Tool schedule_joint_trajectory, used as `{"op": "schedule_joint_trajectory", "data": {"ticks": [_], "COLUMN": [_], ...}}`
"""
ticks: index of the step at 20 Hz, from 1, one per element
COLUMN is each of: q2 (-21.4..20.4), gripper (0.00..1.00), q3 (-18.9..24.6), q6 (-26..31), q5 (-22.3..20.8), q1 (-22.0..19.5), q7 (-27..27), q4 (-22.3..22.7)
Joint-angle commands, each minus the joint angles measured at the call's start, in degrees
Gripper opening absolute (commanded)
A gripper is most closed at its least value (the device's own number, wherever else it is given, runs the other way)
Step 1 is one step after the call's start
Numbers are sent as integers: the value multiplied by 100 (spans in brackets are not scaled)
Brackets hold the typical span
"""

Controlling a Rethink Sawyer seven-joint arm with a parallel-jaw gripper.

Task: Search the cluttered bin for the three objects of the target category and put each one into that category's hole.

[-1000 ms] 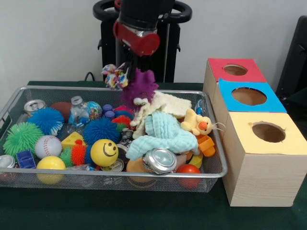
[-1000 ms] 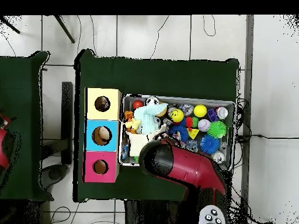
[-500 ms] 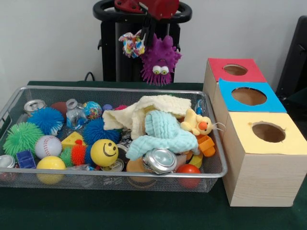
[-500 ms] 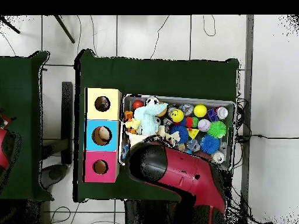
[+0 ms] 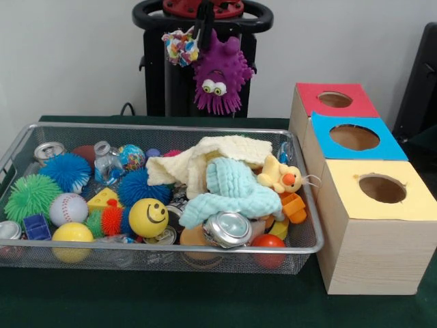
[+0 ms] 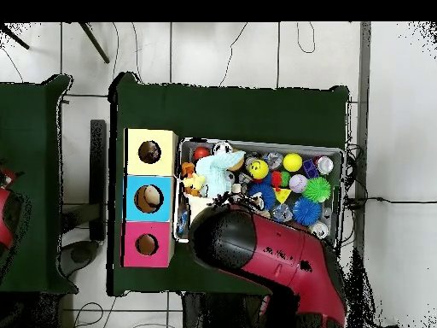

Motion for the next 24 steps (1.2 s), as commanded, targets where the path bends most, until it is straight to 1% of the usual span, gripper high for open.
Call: {"op": "schedule_joint_trajectory", "data": {"ticks": [1,8,12,18,24], "q2": [147,204,315,358,398], "gripper": [0,0,0,0,0], "q3": [168,222,312,369,427], "q6": [28,-154,-312,-413,-462], "q5": [188,176,187,216,224], "q1": [-127,-252,-333,-311,-351], "q7": [798,683,646,685,594], "q4": [-82,-58,-78,-47,-37]}}
